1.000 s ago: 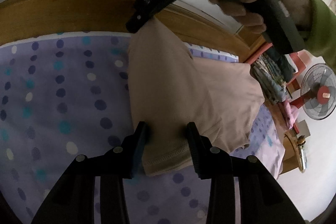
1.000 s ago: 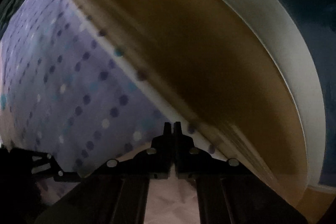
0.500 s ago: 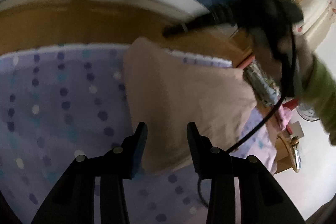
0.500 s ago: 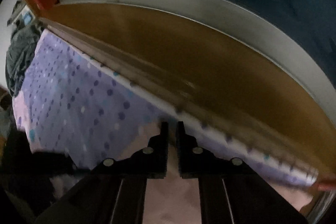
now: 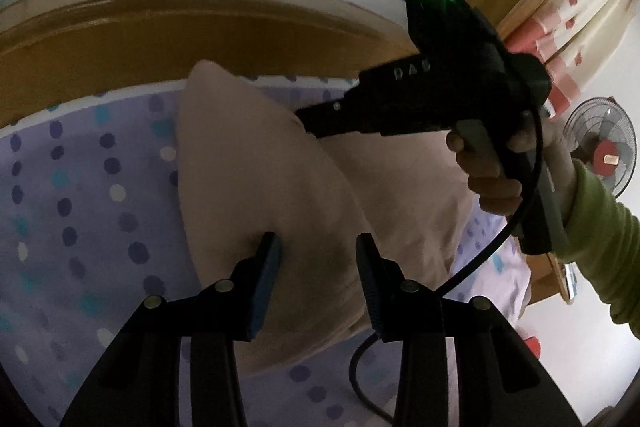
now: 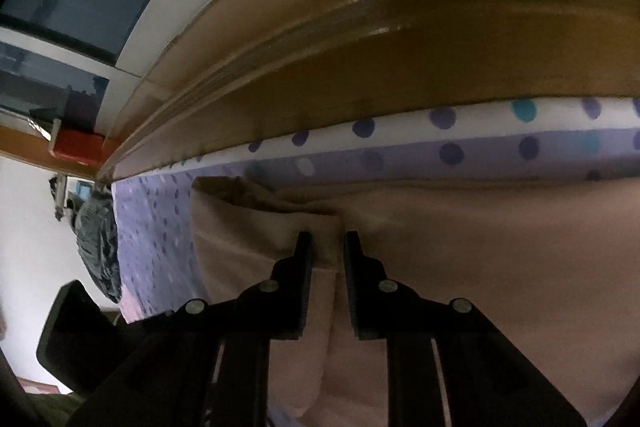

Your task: Fold clothes

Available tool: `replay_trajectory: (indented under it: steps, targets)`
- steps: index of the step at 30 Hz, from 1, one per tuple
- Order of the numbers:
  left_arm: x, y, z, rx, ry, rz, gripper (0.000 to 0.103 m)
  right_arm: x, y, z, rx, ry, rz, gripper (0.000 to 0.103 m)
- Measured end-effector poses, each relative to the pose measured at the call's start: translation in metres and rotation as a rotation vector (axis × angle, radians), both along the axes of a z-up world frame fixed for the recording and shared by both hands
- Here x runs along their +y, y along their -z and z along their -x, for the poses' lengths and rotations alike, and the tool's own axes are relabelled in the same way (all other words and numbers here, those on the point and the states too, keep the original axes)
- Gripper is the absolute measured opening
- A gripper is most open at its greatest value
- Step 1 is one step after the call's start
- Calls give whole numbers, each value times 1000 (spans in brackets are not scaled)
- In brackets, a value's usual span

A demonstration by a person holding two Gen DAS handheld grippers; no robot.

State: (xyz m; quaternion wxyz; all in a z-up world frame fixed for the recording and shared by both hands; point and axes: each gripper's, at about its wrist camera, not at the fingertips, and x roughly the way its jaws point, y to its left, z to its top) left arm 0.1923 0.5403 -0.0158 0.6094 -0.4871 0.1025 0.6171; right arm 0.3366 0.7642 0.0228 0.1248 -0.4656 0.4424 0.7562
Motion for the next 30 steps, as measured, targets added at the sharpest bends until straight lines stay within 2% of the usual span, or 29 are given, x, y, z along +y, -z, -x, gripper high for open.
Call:
replay_trajectory:
  steps: [1, 4, 6, 9, 13, 14, 15, 16, 17, 19, 23, 27, 30]
  targets:
    - [0, 1, -1, 4, 1, 5, 39, -5, 10, 12, 13, -4, 16, 15]
    - [1, 1, -2, 1, -5, 4, 38, -9, 15, 22, 2, -13, 13, 17]
    - [1, 1, -3, -4, -8, 5, 39, -11, 20, 28, -13, -14, 12, 22]
    - [-2, -4, -4, -31, -5, -18, 39, -20, 31, 39, -23, -26, -28, 33]
    - [1, 2, -9, -33, 7, -6, 38, -33, 37, 52, -39, -53, -102, 35]
    - [1, 4, -8, -51, 0, -7, 38, -35, 36, 54, -41, -65, -122, 34]
    - [1, 6, -6, -69, -6, -9, 38, -38, 35, 54, -34, -71, -134, 28]
    - [1, 7, -5, -81, -10, -8, 39, -39, 33, 53, -6, -64, -123, 8]
    - [1, 7, -5, -82, -15, -6, 38, -39, 32, 50, 25, -56, -108, 7]
    - [0, 7, -7, -73, -13, -4, 38, -42, 25, 46, 58, -17, -149, 5]
    - [-3, 7, -6, -49, -11, 2, 38, -29, 15, 26, 111, 123, -189, 1]
    - [-7, 7, -4, -50, -10, 4, 38, -12, 11, 12, 117, 221, -235, 0]
    - [-8, 6, -3, -51, -8, 5, 38, -19, 5, 9, 127, 179, -243, 1]
